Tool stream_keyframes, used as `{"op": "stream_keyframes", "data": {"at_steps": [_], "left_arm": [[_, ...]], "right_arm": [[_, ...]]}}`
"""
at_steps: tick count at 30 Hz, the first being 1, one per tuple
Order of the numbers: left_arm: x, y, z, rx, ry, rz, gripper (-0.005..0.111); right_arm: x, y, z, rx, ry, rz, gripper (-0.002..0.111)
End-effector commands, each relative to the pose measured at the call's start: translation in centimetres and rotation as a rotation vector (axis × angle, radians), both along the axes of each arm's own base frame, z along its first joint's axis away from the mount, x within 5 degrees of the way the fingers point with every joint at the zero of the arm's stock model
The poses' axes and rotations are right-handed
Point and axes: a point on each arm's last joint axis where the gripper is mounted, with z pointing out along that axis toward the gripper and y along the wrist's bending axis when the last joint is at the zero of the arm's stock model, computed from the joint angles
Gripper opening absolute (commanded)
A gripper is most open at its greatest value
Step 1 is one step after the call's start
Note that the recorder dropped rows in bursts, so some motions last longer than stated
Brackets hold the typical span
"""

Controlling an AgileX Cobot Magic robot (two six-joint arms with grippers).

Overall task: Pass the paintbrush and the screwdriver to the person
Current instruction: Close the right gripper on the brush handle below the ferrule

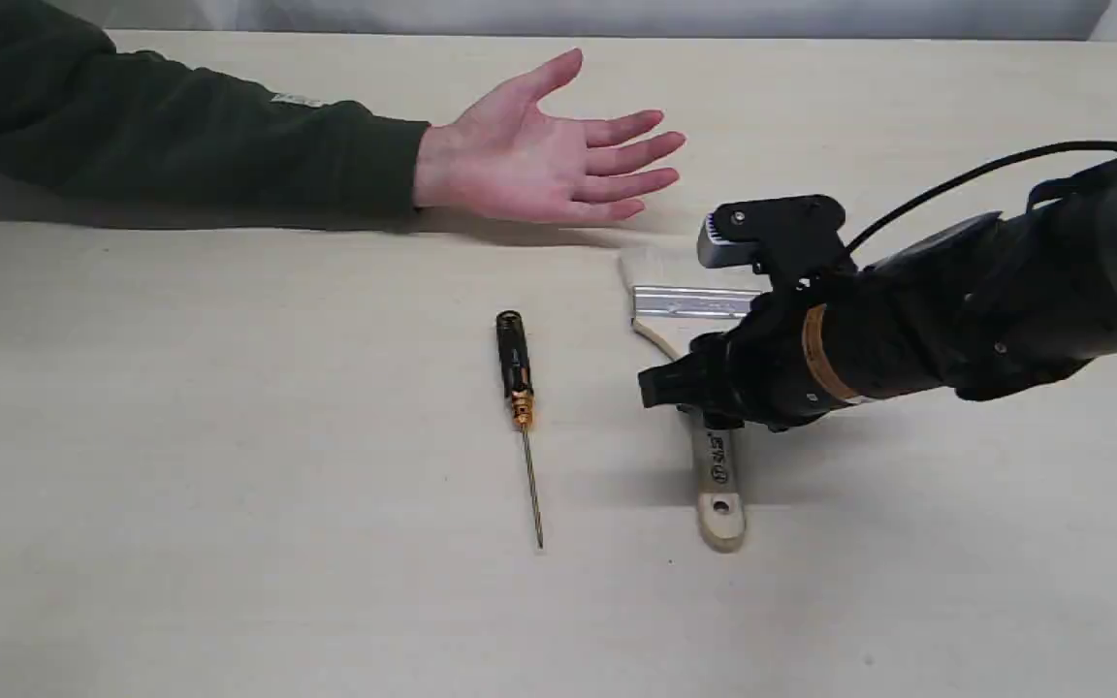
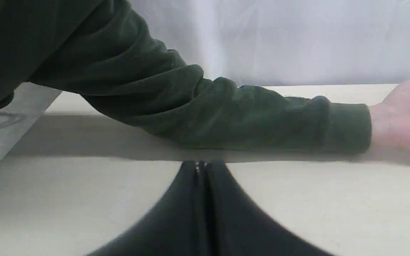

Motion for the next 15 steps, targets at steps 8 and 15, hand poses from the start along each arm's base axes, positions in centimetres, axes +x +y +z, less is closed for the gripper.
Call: {"op": "stream_keyframes", "data": {"at_steps": [8, 15], "left_arm": [[-0.01, -0.02, -0.04, -0.006, -0.002, -0.002, 0.0], [-0.01, -0.02, -0.04, -0.006, -0.002, -0.002, 0.0]], "right_arm": [[-1.58, 0.07, -2.42, 0.015, 0.125, 0.036, 0.018], [-1.55, -0.32, -2.5, 0.011, 0.128, 0.029, 0.017]]}}
